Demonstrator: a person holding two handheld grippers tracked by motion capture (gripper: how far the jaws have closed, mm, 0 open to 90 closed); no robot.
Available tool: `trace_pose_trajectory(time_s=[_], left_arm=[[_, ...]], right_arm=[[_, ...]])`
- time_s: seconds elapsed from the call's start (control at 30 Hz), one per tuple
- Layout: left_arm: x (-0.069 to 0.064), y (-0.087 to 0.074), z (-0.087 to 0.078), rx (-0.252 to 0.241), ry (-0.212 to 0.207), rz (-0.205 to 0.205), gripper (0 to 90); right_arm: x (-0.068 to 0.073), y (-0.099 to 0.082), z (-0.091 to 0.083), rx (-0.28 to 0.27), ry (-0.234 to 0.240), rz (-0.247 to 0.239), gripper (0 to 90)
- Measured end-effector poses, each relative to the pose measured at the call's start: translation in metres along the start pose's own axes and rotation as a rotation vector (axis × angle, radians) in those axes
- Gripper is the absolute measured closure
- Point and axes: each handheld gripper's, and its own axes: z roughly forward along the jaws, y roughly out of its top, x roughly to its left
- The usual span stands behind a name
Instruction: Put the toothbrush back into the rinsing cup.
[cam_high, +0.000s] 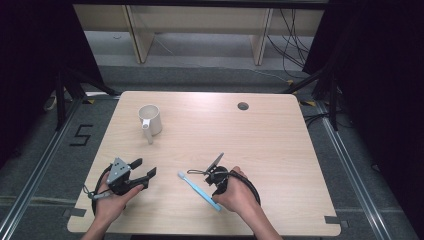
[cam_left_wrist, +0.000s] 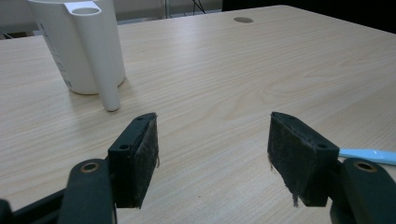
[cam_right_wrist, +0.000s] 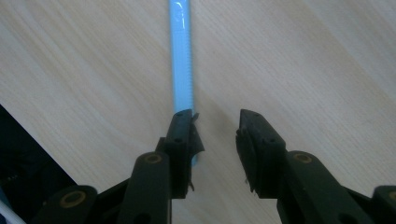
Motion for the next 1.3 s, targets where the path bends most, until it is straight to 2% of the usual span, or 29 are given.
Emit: trace_pose_trajectory(time_s=[0.03, 0.07, 0.13, 0.17, 0.2, 0.23, 0.27, 0.4, 0.47, 0.6, 0.67, 0.7, 0.77, 0.8, 0.83, 0.87, 0.97, 1.0, 1.03, 1.1, 1.2, 1.23, 1.3], left_arm=[[0.0, 0.0, 0.0, 0.002, 0.0, 0.001, 33.3], [0.0, 0.0, 0.0, 0.002, 0.0, 0.0, 33.3], [0.0, 0.0, 0.0, 0.002, 0.001, 0.0, 33.3], [0.0, 0.0, 0.0, 0.003, 0.001, 0.002, 33.3], [0.0, 0.0, 0.0, 0.002, 0.001, 0.002, 33.3], [0.001, 0.0, -0.001, 0.002, 0.002, 0.003, 33.3], [0.001, 0.0, -0.001, 0.002, 0.003, 0.002, 33.3], [0.001, 0.0, 0.0, -0.009, -0.005, 0.0, 33.3], [0.001, 0.0, 0.0, -0.009, -0.005, 0.002, 33.3], [0.001, -0.001, 0.0, -0.007, -0.004, 0.001, 33.3], [0.002, 0.0, -0.001, 0.002, 0.002, 0.002, 33.2], [0.002, 0.0, 0.0, 0.002, 0.002, 0.0, 33.3], [0.001, 0.0, 0.0, 0.003, 0.002, -0.001, 33.2], [0.001, -0.001, 0.0, 0.005, 0.001, 0.0, 33.2], [0.001, -0.001, 0.0, 0.006, 0.0, 0.0, 33.2], [0.001, -0.001, 0.0, 0.002, -0.001, 0.0, 33.2], [0.002, 0.0, -0.001, 0.004, 0.002, 0.001, 33.2], [0.002, -0.001, 0.0, -0.003, -0.002, -0.001, 33.2], [0.002, -0.001, 0.0, -0.003, -0.002, -0.001, 33.2], [0.003, 0.0, -0.002, 0.004, 0.005, -0.001, 33.2], [0.003, -0.001, -0.001, 0.001, 0.004, -0.004, 33.2], [0.003, -0.001, -0.001, -0.005, -0.001, -0.004, 33.2], [0.003, 0.0, -0.001, 0.001, 0.003, -0.001, 33.2]], right_arm=[[-0.001, 0.001, 0.001, -0.003, 0.001, -0.023, 67.2], [0.003, 0.002, 0.001, 0.014, 0.006, 0.013, 67.3], [0.003, 0.003, 0.003, 0.015, 0.006, -0.001, 67.3], [0.003, 0.006, 0.005, 0.028, 0.008, -0.033, 67.3], [0.005, 0.006, 0.005, 0.035, 0.007, -0.021, 67.2], [0.005, 0.007, 0.006, 0.041, 0.006, -0.03, 67.2], [0.007, 0.008, 0.007, 0.054, 0.007, -0.009, 67.2], [0.008, 0.012, 0.009, 0.082, 0.007, -0.038, 67.2], [0.009, 0.013, 0.01, 0.078, 0.004, -0.063, 67.3], [0.011, 0.015, 0.012, 0.097, -0.009, -0.067, 67.5], [0.011, 0.017, 0.015, 0.105, -0.018, -0.092, 67.9], [0.013, 0.019, 0.014, 0.119, -0.025, -0.085, 68.0], [0.014, 0.02, 0.015, 0.109, -0.015, -0.082, 68.1], [0.016, 0.021, 0.014, 0.124, -0.015, -0.055, 68.2], [0.016, 0.022, 0.015, 0.109, -0.006, -0.076, 68.3], [0.017, 0.023, 0.015, 0.114, -0.011, -0.065, 68.4], [0.018, 0.025, 0.018, 0.127, -0.013, -0.079, 69.0], [0.02, 0.026, 0.019, 0.122, -0.009, -0.068, 69.2], [0.019, 0.027, 0.019, 0.128, -0.003, -0.085, 69.3], [0.019, 0.027, 0.021, 0.141, -0.021, -0.081, 69.4], [0.02, 0.028, 0.02, 0.146, -0.02, -0.078, 69.5], [0.019, 0.028, 0.02, 0.143, 0.002, -0.074, 69.6], [0.019, 0.028, 0.019, 0.146, -0.001, -0.078, 70.0]])
